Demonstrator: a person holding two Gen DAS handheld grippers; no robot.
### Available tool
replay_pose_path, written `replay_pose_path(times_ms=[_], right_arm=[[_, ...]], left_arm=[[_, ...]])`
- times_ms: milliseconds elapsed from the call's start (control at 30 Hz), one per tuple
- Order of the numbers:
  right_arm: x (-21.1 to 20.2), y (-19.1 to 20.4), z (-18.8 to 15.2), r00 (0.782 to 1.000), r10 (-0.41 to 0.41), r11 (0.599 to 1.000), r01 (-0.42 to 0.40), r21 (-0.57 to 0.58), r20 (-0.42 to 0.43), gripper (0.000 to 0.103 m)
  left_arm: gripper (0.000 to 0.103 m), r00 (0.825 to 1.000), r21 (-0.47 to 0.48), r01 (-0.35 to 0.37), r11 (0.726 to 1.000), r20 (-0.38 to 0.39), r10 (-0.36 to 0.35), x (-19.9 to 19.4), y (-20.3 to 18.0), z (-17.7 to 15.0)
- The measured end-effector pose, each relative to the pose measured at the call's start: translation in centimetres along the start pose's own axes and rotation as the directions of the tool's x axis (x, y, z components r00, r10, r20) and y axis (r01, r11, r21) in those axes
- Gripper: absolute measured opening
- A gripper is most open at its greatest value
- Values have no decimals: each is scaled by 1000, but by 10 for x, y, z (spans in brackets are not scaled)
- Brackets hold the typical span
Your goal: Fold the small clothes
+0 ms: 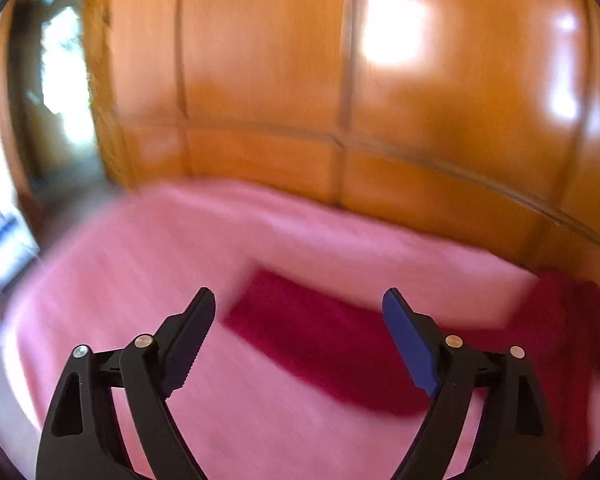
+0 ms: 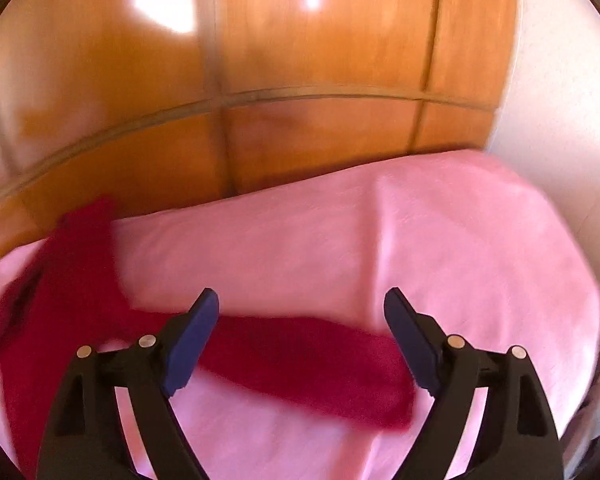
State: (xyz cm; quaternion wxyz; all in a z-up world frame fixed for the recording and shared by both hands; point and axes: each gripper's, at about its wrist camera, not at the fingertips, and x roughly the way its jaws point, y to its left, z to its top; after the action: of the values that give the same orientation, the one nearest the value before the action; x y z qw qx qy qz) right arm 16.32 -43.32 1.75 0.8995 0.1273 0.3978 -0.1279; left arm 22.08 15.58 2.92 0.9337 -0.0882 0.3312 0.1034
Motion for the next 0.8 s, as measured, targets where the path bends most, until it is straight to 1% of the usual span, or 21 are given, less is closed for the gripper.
replay_pose_path(times_ms=[33, 67, 100, 133, 167, 200, 233, 267, 300, 333, 367, 400, 433, 467, 500, 533, 567, 633, 667, 733, 800], right_arm=[[-8, 11, -17, 989, 141, 990, -141, 6, -40, 84], [-11, 21, -30, 967, 242, 970, -242, 17, -83, 84], [-12, 31, -44, 935, 330, 944, -329, 34, -125, 84], [-11, 45, -64, 894, 414, 910, -410, 64, -171, 83], [-8, 54, -78, 864, 460, 888, -451, 91, -205, 78], [0, 69, -97, 808, 526, 850, -507, 141, -264, 70], [5, 80, -109, 771, 564, 826, -537, 173, -296, 67], [9, 85, -115, 756, 579, 815, -549, 187, -304, 63], [9, 93, -122, 745, 592, 805, -558, 200, -306, 60], [10, 101, -128, 722, 619, 785, -579, 220, -309, 57], [12, 107, -131, 706, 635, 772, -594, 226, -315, 49], [12, 112, -133, 706, 630, 776, -594, 212, -324, 41], [10, 117, -135, 723, 606, 793, -582, 179, -332, 37], [8, 119, -135, 741, 585, 808, -570, 151, -331, 24], [2, 116, -133, 754, 574, 815, -563, 136, -320, 15], [1, 110, -128, 759, 574, 815, -564, 129, -307, 14], [-8, 106, -124, 766, 574, 815, -568, 113, -289, 7], [-29, 97, -115, 791, 559, 824, -563, 62, -247, 6], [-37, 91, -110, 796, 560, 824, -564, 56, -229, 6], [-61, 79, -98, 801, 571, 818, -572, 52, -181, 6], [-84, 68, -91, 799, 585, 810, -585, 41, -139, 6]], left_arm=[[74, 994, -11, 95, 995, -44, -95, -4, -5, -19], [68, 980, -4, 171, 985, -102, -171, -6, -13, -39], [62, 965, -4, 223, 975, -143, -221, -7, -19, -53], [57, 922, -35, 322, 946, -214, -322, -6, -30, -76], [52, 886, -66, 380, 923, -260, -383, -6, -37, -91], [51, 836, -110, 437, 893, -316, -448, -4, -47, -110], [51, 781, -157, 484, 861, -367, -506, -3, -60, -131], [51, 744, -182, 509, 841, -399, -536, -3, -71, -146], [51, 723, -190, 524, 830, -416, -552, -4, -79, -155], [51, 700, -191, 543, 818, -436, -566, -7, -90, -167], [51, 691, -185, 550, 814, -446, -569, -8, -98, -173], [50, 688, -173, 553, 815, -456, -564, -8, -105, -181], [45, 705, -152, 538, 829, -458, -541, -8, -112, -187], [11, 700, -152, 545, 824, -458, -547, -9, -116, -189], [6, 673, -172, 566, 807, -470, -572, -8, -118, -189], [6, 675, -188, 565, 804, -455, -581, -11, -116, -185], [6, 681, -181, 580, 795, -428, -594, -11, -114, -169], [6, 684, -156, 612, 776, -389, -617, -28, -103, -154], [6, 686, -144, 621, 771, -376, -623, -35, -98, -147], [5, 701, -122, 631, 766, -334, -630, -57, -80, -129], [5, 701, -115, 642, 758, -313, -641, -73, -65, -115]])
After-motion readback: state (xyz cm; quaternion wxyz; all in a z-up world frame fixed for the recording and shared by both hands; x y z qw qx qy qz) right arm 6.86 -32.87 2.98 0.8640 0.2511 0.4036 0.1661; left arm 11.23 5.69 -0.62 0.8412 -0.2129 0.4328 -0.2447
